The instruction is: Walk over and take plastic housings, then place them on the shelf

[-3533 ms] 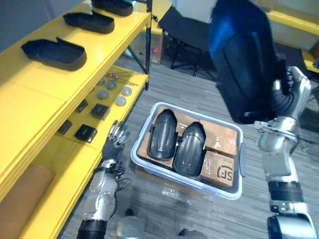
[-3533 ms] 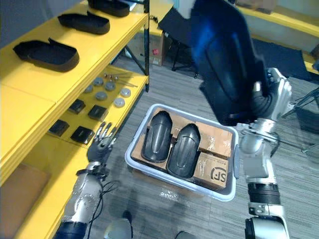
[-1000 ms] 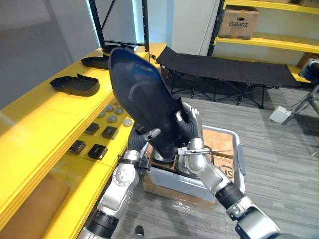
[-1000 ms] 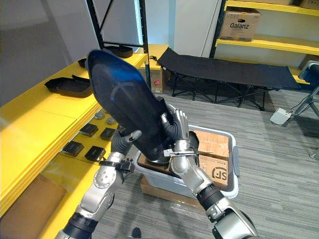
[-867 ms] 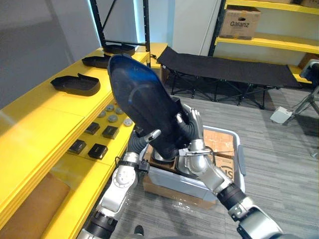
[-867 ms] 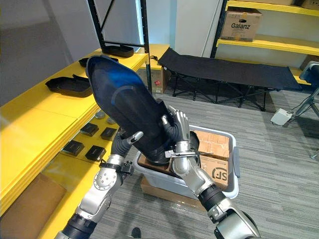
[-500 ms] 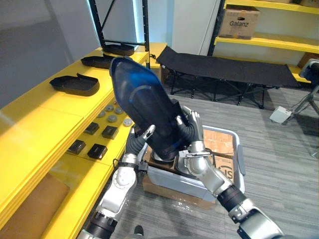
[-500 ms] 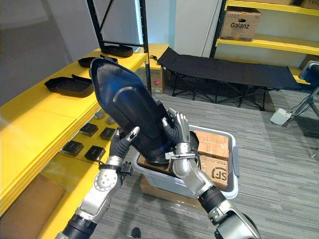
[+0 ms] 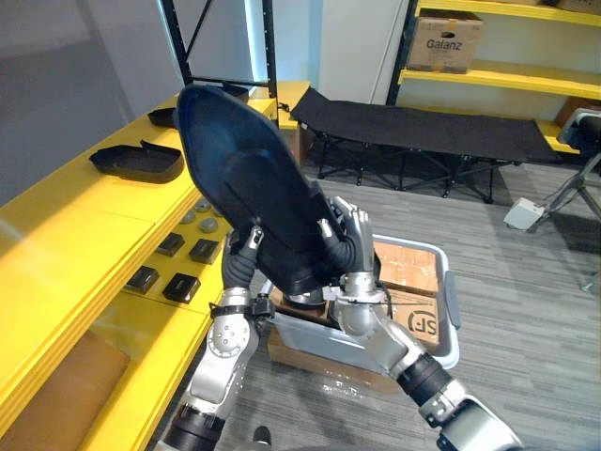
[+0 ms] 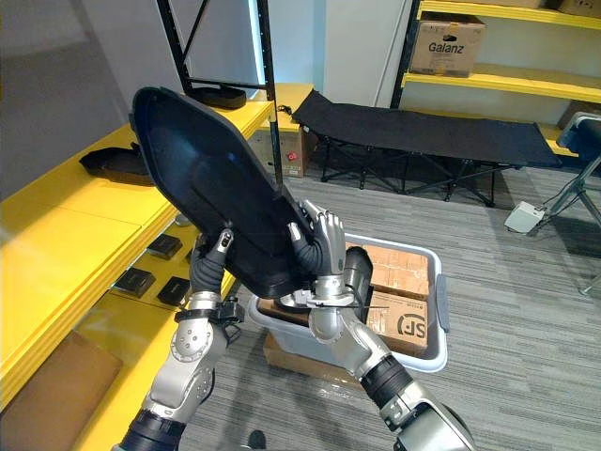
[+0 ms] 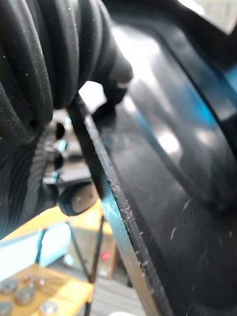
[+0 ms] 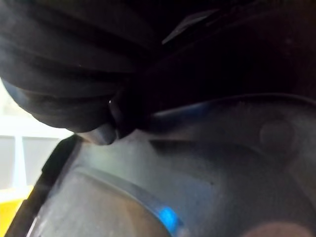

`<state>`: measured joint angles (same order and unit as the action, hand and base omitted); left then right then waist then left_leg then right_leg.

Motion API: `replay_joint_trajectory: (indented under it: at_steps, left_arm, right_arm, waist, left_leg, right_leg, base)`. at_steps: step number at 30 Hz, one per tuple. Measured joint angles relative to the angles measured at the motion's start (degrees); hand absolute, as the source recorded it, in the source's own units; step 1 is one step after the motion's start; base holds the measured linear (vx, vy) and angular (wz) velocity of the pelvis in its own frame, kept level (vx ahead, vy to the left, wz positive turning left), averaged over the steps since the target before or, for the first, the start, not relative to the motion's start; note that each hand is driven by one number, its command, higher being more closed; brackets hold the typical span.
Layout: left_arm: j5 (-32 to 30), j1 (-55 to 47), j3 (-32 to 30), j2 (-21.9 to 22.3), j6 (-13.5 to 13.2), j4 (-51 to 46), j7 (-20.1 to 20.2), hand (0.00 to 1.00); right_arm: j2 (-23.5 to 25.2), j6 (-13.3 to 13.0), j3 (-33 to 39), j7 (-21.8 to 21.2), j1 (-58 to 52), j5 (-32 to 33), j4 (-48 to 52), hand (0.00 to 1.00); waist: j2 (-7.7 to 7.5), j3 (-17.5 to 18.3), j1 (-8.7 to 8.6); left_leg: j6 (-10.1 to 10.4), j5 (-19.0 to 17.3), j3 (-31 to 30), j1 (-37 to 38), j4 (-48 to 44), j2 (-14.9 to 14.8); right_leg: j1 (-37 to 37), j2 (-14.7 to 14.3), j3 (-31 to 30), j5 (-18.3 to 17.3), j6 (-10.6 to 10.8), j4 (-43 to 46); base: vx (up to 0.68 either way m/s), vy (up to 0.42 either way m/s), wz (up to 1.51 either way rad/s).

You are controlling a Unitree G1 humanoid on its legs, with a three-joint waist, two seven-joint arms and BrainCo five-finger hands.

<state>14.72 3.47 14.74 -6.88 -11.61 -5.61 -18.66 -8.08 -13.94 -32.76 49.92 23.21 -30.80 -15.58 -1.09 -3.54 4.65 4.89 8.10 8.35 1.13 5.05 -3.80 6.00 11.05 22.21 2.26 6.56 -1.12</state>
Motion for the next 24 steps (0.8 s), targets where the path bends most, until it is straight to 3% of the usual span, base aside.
replay_joint_trajectory:
  at_steps: [5,6,13,16,20,24]
  left_arm:
    - [7.77,-0.64,-1.14,0.44,-0.43,0.00,5.10,1.00]
    - [8.77,-0.90,-1.23,0.34,-0.36,0.02,5.74,1.00]
    - [13.93,-1.37,-1.26,-0.17,0.52,0.32,5.63,1.00]
    - [13.36,-1.36,-1.11,0.37,0.54,0.31,2.80,1.00]
    - [10.71,-1.38,-1.16,1.19,0.50,0.31,-1.25,1.00]
    - [4.08,-1.48,-2.96,2.86,0.52,0.34,-5.53,1.00]
  right_arm:
    - [0.00,0.00,0.00,-1.40,-0.04,0.02,1.04,1.00]
    - [0.00,0.00,0.00,-1.87,-0.09,0.10,1.04,0.00]
    - [0.01,-0.01,0.00,-6.16,-0.62,3.78,3.02,0.00]
    - [0.21,-1.42,-0.29,-7.48,-0.70,5.82,3.16,0.00]
    - [1.51,-1.67,-0.84,-7.52,-1.06,7.49,3.86,0.00]
    - [3.12,-2.69,-1.47,-9.15,-3.35,8.78,6.87,0.00]
  waist:
    - [0.11,0.07,-0.06]
    - [0.18,0.11,-0.08]
    - [0.89,0.55,-0.24]
    - [1.01,0.63,-0.34]
    - [1.01,0.63,-0.44]
    - [1.01,0.63,-0.54]
  left_leg:
    - [-0.02,0.02,0.00,0.06,0.00,0.02]
    - [-0.02,0.02,0.01,0.06,-0.01,0.03]
    - [-0.03,0.03,0.06,0.06,-0.02,0.05]
    - [-0.04,0.03,0.07,0.06,-0.02,0.08]
    - [-0.04,0.03,0.07,0.06,-0.01,0.08]
    - [-0.04,0.03,0.08,0.06,-0.01,0.10]
  right_leg:
    - [-0.02,0.05,-0.02,-0.01,-0.03,0.13]
    - [-0.03,0.06,-0.04,-0.01,-0.03,0.12]
    - [-0.07,0.06,-0.10,0.00,-0.04,0.07]
    - [-0.07,0.10,-0.11,-0.01,-0.03,0.08]
    - [-0.07,0.11,-0.11,-0.01,-0.03,0.09]
    - [-0.07,0.12,-0.10,-0.01,-0.03,0.09]
  base:
    - [0.00,0.000,0.00]
    - [0.00,0.000,0.00]
    - [0.00,0.000,0.00]
    - [0.00,0.000,0.00]
    - [0.00,0.000,0.00]
    - [0.00,0.000,0.00]
